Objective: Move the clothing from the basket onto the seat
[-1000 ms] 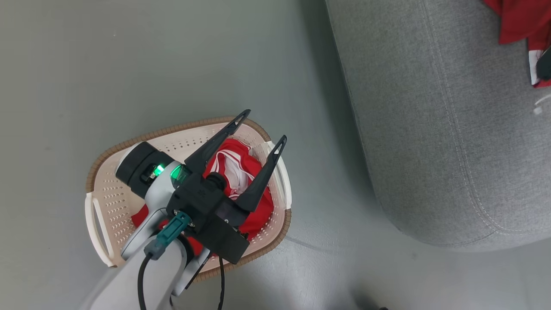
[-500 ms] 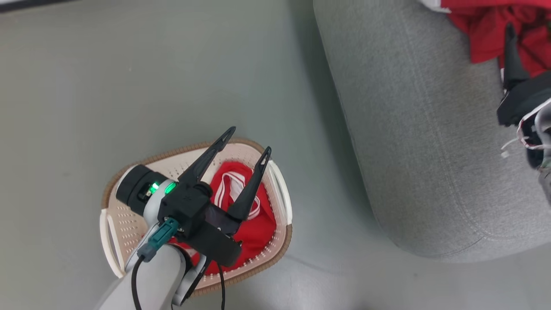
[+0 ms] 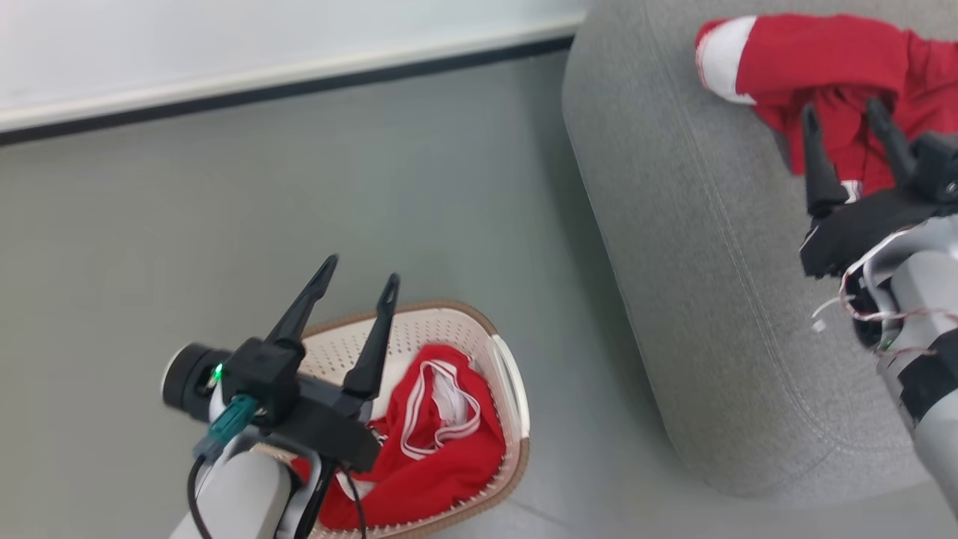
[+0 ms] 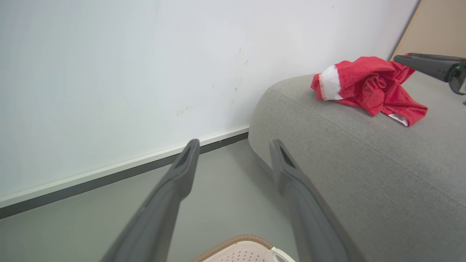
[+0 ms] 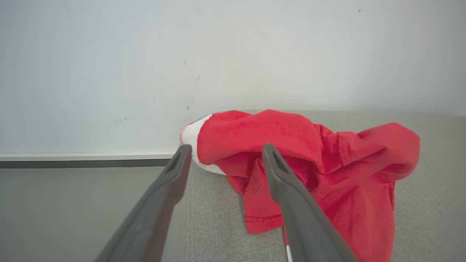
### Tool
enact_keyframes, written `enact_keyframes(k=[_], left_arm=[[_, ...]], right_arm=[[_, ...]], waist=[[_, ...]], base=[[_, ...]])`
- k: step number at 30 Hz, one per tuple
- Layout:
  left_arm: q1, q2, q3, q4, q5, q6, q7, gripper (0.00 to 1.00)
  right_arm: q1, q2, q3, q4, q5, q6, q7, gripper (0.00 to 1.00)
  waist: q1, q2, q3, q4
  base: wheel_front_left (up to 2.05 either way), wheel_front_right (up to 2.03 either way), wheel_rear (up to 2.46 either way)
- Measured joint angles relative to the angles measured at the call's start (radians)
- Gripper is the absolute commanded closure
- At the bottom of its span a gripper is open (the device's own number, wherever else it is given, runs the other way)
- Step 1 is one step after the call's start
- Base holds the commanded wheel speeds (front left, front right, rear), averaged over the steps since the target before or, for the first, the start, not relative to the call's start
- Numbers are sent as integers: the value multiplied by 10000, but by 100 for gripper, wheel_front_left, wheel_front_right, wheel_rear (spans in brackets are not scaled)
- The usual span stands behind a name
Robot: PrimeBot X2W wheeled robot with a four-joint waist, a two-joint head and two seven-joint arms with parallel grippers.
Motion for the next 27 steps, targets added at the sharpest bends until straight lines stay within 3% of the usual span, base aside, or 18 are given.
enact_keyframes(k=[10,27], left_arm=[[1070,86,1043,759,-543,518,-125,0],[3607,176,2313,974,-846,863,-173,0]], right_arm=[[1714,780,-107,-704,12,-267,0,0],[5303,1519,-169,-2449,-130,-880,2,0]], waist=[[-1,0,-1249,628],[0,0,-3677,1354]], base=[[0,0,0],[0,0,0]])
